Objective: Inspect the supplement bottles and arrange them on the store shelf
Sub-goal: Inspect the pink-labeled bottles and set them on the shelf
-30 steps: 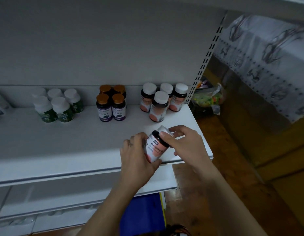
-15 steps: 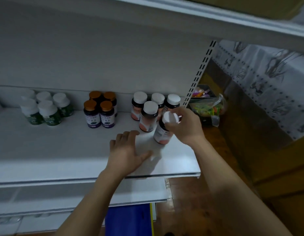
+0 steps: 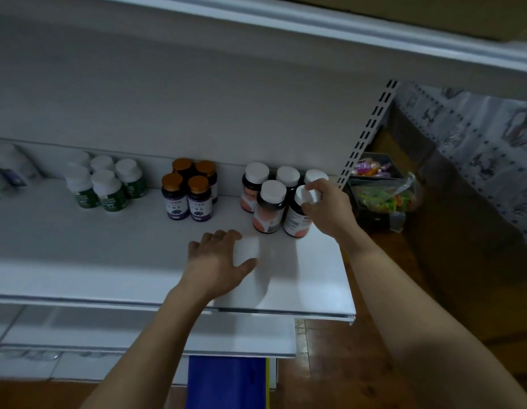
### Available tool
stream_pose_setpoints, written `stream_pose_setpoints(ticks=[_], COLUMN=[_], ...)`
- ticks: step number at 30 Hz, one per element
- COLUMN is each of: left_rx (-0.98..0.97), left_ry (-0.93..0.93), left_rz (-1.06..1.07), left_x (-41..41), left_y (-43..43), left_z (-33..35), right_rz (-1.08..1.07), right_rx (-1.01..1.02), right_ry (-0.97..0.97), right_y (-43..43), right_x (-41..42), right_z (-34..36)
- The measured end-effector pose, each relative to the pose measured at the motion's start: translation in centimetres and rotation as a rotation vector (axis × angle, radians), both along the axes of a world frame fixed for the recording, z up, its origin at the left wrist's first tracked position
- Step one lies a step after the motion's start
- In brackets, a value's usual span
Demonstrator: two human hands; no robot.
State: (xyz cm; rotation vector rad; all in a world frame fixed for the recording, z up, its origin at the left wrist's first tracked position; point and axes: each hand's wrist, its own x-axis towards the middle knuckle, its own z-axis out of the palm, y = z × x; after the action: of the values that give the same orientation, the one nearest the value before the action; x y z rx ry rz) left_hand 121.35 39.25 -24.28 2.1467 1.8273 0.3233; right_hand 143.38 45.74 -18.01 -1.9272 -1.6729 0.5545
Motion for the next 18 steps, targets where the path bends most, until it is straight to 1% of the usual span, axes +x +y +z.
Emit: stream_pose_setpoints(ticks=[2, 4, 6, 8, 10, 12, 14, 15, 18], left_rx=[-0.019, 0.002, 0.035, 0.052, 0.057, 0.06, 0.073, 0.085, 0.117], left_ry=[0.014, 0.033, 0.05, 0.064, 0.075, 0.075, 0.076, 0.074, 0.074], left_rz=[0.0, 0.0, 0.002, -0.008, -0.024, -0.041, -0.054, -0.062, -0.095], left_x=[-0.1, -0.3, -0.6, -1.1, -1.5, -1.9, -2.3, -2.5, -3.3], left_y=[0.2, 0.4, 0.6, 0.9, 1.2, 1.5, 1.4, 1.4, 1.1], left_z=[0.2, 0.5, 1.0, 1.5, 1.9, 2.3, 2.6, 2.6, 2.5], right_rz=[-0.009, -0.02, -0.053, -0.083, -0.036, 0.031, 0.024, 0.013, 0.0], right_rx=[0.011, 0.058, 0.149, 0.247, 0.328, 0.296, 0.191, 0.154, 0.089], right_ry=[-0.01, -0.069, -0.142, -0.161, -0.226, -0.428, -0.658, -0.706, -0.719], right_y=[-0.2, -0.4, -0.4, -0.5, -0.3, 0.2, 0.8, 1.1, 2.1], right_x=[-0.1, -0.3, -0.8, -1.7, -2.8, -4.1, -5.3, -5.8, -7.0], right_z=[-0.1, -0.1, 0.1, 0.9, 1.5, 1.7, 1.4, 1.2, 0.0])
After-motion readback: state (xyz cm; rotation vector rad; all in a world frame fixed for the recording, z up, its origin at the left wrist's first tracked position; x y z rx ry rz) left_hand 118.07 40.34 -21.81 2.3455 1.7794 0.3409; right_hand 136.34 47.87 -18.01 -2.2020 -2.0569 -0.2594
